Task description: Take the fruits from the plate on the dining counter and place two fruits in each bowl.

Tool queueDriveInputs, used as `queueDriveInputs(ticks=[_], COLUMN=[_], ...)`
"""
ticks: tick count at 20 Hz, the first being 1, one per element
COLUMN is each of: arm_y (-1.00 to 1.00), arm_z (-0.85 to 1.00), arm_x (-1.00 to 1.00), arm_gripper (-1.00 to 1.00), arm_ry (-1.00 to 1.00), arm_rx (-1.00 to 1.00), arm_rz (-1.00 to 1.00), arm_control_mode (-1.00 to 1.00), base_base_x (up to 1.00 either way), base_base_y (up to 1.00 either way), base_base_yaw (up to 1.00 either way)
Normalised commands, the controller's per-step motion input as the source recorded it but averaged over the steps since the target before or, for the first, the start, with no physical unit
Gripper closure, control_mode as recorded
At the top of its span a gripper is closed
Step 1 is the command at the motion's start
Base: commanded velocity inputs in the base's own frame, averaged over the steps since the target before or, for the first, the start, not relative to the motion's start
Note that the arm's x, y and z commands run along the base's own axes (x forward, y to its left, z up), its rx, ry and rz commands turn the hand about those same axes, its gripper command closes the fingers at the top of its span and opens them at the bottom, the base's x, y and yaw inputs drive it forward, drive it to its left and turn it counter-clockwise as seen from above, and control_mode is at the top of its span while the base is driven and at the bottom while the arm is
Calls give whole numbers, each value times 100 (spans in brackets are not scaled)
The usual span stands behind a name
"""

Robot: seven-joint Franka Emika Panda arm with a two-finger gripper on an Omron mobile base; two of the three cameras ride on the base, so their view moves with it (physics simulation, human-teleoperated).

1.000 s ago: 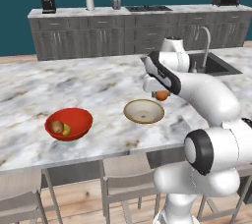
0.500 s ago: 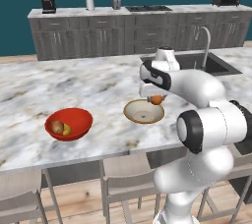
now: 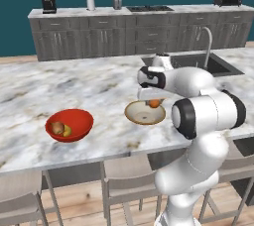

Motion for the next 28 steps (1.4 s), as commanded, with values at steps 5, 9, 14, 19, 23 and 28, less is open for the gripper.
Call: queueDriveInputs(ticks=[5,9,14,19,23,28], arm_y=[0,1,0,2,3,3], arm_z=[-46,-47,-43,-34,-34,-24], arm_x=[37,26,8,8,18,15], arm_gripper=[100,100,100,100,100,-100], arm_ry=[1,1,2,0,0,0], arm_rx=[0,0,0,0,0,0], arm_rz=[0,0,0,0,0,0], arm_control_mode=[-100,-100,-100,-100,-100,-100], base_base_x=[0,0,0,0,0,0], base_base_y=[0,0,0,0,0,0], base_base_yaw=[0,0,0,0,0,0])
